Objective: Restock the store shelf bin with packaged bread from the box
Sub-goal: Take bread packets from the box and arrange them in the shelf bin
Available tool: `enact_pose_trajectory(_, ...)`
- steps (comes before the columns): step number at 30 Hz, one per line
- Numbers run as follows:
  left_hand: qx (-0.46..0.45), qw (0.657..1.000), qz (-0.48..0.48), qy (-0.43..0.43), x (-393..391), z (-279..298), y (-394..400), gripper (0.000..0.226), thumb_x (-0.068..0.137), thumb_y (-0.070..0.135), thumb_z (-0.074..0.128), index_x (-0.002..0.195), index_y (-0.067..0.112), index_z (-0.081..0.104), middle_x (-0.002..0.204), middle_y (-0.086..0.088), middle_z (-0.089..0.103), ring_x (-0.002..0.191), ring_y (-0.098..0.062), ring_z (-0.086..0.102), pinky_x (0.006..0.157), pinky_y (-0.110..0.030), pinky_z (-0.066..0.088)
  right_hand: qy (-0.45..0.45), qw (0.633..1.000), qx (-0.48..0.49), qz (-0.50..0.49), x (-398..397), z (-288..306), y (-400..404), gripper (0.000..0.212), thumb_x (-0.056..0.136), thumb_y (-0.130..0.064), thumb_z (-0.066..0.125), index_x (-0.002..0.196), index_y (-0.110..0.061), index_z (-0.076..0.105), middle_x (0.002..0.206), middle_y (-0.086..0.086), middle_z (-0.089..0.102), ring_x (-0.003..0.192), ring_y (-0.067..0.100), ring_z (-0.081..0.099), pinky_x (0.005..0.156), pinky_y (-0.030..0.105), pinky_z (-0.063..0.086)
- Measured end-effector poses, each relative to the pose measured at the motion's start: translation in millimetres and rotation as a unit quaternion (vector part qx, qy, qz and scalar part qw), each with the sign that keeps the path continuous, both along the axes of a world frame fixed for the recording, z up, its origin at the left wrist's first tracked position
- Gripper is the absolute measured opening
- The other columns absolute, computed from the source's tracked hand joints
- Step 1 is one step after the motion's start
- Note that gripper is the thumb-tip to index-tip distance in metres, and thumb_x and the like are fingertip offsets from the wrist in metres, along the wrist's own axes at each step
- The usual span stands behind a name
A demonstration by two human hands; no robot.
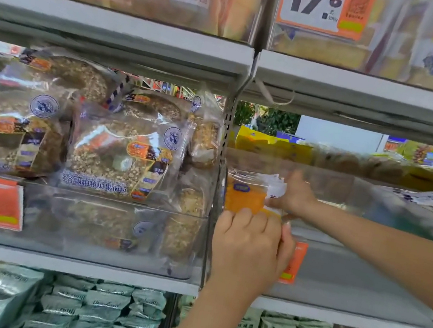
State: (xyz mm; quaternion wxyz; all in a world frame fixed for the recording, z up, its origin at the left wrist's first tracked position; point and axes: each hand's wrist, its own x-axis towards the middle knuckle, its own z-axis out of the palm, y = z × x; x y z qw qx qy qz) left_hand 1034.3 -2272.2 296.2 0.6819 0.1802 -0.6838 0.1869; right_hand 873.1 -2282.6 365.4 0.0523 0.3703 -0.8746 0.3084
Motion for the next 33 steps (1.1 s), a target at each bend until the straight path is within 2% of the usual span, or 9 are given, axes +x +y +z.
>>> enact_pose_trajectory(5,-0.001,1.000,-0.004,-0.002,-0.6,-0.1,0.0,0.043,0.094,0.029,0.037,0.056,0.017,0.052,0.053,0.000,0.047,0.055,-0.021,0.045,0.059,-0.032,0.027,-0.049,0.998,0.020,-0.036,-4.1,1.1,-1.8,0.086,0.072,-0.028,0.082,0.128,-0.002,0.022,0.126,0.018,0.047,0.111,0.031,0.053,0.048,0.027,0.036)
enact_pose_trajectory(9,0.004,1.000,-0.023,-0.012,2.4,1.7,0.4,0.040,0.094,0.027,0.041,0.057,0.017,0.053,0.053,0.001,0.047,0.054,-0.021,0.043,0.058,-0.032,0.026,-0.042,0.998,0.047,-0.008,2.0,14.1,8.7,0.104,0.072,-0.042,0.079,0.146,-0.007,0.014,0.140,0.013,0.036,0.122,0.031,0.046,0.086,0.032,0.045)
enact_pose_trajectory(14,0.008,0.996,-0.005,-0.093,17.1,0.3,2.0,0.029,0.095,0.028,0.045,0.075,0.015,0.061,0.067,-0.001,0.055,0.065,-0.023,0.053,0.071,-0.033,0.035,0.059,0.980,-0.184,0.045,42.0,31.8,56.8,0.052,0.085,-0.019,0.066,0.126,-0.003,0.038,0.125,0.018,0.046,0.113,0.030,0.047,0.086,0.029,0.038)
enact_pose_trajectory(16,0.044,0.988,0.052,-0.140,24.7,-11.3,10.5,0.033,0.098,0.032,0.042,0.108,0.011,0.066,0.098,-0.005,0.066,0.096,-0.026,0.062,0.099,-0.041,0.036,0.138,0.957,-0.241,0.090,65.4,23.8,89.8,0.037,0.085,-0.009,0.061,0.118,-0.005,0.047,0.117,0.013,0.052,0.106,0.019,0.047,0.081,0.020,0.032)
enact_pose_trajectory(19,0.104,0.975,0.059,-0.186,46.2,-40.7,30.0,0.052,0.100,0.034,0.037,0.146,0.009,0.036,0.151,-0.011,0.035,0.141,-0.027,0.030,0.117,-0.050,0.015,0.188,0.929,-0.282,0.147,100.7,-7.9,145.4,0.024,0.086,-0.003,0.055,0.110,-0.008,0.053,0.109,0.004,0.052,0.097,0.003,0.042,0.081,0.011,0.032)
enact_pose_trajectory(21,0.101,0.975,0.025,-0.197,65.5,-70.9,48.4,0.052,0.098,0.030,0.039,0.145,0.008,0.038,0.152,-0.014,0.032,0.141,-0.030,0.028,0.115,-0.053,0.018,0.208,0.918,-0.297,0.162,120.9,-44.8,180.5,0.017,0.087,-0.003,0.051,0.103,-0.007,0.055,0.103,0.001,0.051,0.095,0.004,0.043,0.083,0.015,0.036)
enact_pose_trajectory(25,0.121,0.965,-0.026,-0.233,109.8,-159.8,97.1,0.034,0.092,0.026,0.043,0.120,0.012,0.056,0.120,-0.011,0.061,0.114,-0.029,0.054,0.099,-0.050,0.039,0.170,0.946,-0.237,0.142,147.7,-157.6,234.2,0.014,0.089,-0.012,0.043,0.095,-0.013,0.056,0.098,-0.003,0.052,0.088,0.007,0.046,0.076,0.019,0.036)
enact_pose_trajectory(30,0.295,0.877,-0.006,-0.380,158.2,-267.7,144.1,0.029,0.083,0.030,0.041,0.100,0.016,0.060,0.092,-0.001,0.064,0.086,-0.025,0.058,0.082,-0.043,0.040,-0.030,0.989,0.011,0.143,173.3,-311.5,283.3,0.025,0.089,-0.009,0.053,0.106,-0.027,0.055,0.101,-0.011,0.052,0.091,0.008,0.052,0.078,0.026,0.044)
enact_pose_trajectory(33,0.433,0.733,0.005,-0.524,189.9,-320.9,166.9,0.030,0.094,0.032,0.040,0.119,0.022,0.051,0.114,0.001,0.059,0.107,-0.023,0.054,0.090,-0.041,0.040,-0.137,0.949,0.229,0.166,193.4,-381.7,310.1,0.033,0.093,-0.018,0.051,0.126,-0.021,0.049,0.115,-0.002,0.057,0.102,0.017,0.059,0.078,0.030,0.048)
